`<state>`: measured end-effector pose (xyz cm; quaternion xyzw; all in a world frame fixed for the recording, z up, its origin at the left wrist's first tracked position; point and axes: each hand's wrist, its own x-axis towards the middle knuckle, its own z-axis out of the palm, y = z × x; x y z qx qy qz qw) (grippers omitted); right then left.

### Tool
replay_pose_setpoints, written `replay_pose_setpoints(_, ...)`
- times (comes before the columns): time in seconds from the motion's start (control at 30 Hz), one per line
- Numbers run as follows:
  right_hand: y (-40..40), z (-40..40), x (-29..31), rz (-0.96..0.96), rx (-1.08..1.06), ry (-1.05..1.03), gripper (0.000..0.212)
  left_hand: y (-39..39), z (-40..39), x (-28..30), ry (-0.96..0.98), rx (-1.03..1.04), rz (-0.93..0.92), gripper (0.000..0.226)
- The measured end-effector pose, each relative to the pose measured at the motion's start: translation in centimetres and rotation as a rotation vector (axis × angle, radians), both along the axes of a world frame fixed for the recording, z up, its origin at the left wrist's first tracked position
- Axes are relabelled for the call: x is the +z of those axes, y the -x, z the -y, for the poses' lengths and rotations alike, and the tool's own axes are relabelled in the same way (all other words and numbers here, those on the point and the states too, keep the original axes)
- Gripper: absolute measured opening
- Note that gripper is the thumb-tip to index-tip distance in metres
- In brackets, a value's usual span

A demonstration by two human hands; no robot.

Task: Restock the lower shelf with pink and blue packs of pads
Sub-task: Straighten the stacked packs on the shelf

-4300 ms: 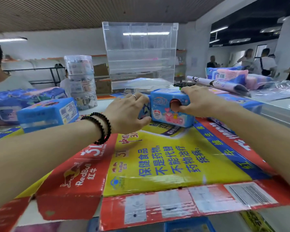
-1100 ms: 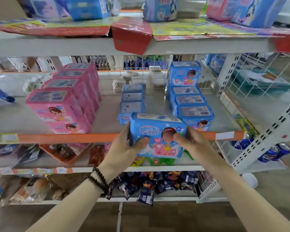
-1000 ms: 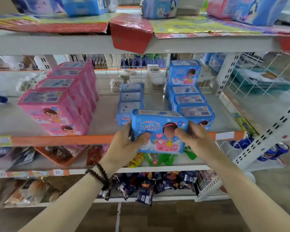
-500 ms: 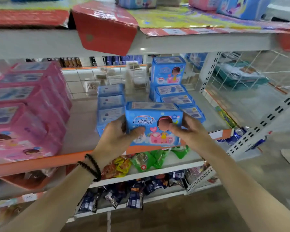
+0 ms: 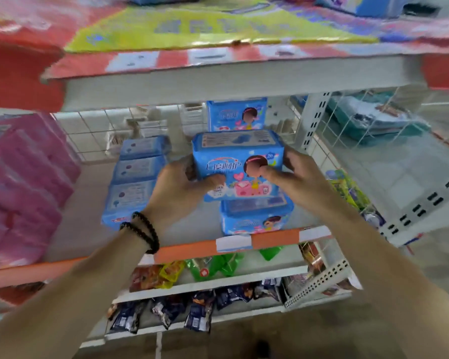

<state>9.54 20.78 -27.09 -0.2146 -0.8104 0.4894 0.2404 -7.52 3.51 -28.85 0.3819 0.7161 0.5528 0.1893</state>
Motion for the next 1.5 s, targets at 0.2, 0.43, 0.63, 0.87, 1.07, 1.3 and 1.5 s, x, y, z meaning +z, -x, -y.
replay_pose_setpoints(0.2, 2.5, -6.3, 0.1, 0.035, 0.021, -0.092, 0.018, -0.2, -5.1, 1.2, -0.011, 0.078, -0.011, 0.027)
replay_pose_setpoints(0.43, 5.4, -9.9, -3.2, -0.011, -0.062, -0.188, 0.027, 2.1, -8.7, 0.0, 0.027, 0.140, 0.033, 0.034)
replay_pose_setpoints(0.63, 7.8, -10.3, -3.1, -0.044, -0.060, -0.214, 0.050, 4.2, -9.9, -0.8, 0.043, 0.172, -0.022, 0.040)
replay_pose_setpoints(0.87, 8.4, -11.0, -3.4, -0.048, -0.073, -0.197, 0.053, 5.2, -10.6, -1.0, 0.053, 0.148, -0.102, 0.051)
replay_pose_setpoints(1.07, 8.1, -11.1, -3.9, -0.034, -0.058, -0.175, 0.049, 5.2, -10.6, -1.9, 0.075, 0.124, -0.114, 0.043)
replay_pose_setpoints(1.3, 8.2, -12.1, -4.5, -0.033, -0.069, -0.167, 0.042, 5.2, -11.3, -2.5, 0.136, 0.132, -0.235, 0.045)
replay_pose_setpoints(1.5, 8.0, -11.3, -4.6, -0.039, -0.064, -0.169, 0.052, 5.0, -11.1, -2.5, 0.141, 0.149, -0.217, 0.045)
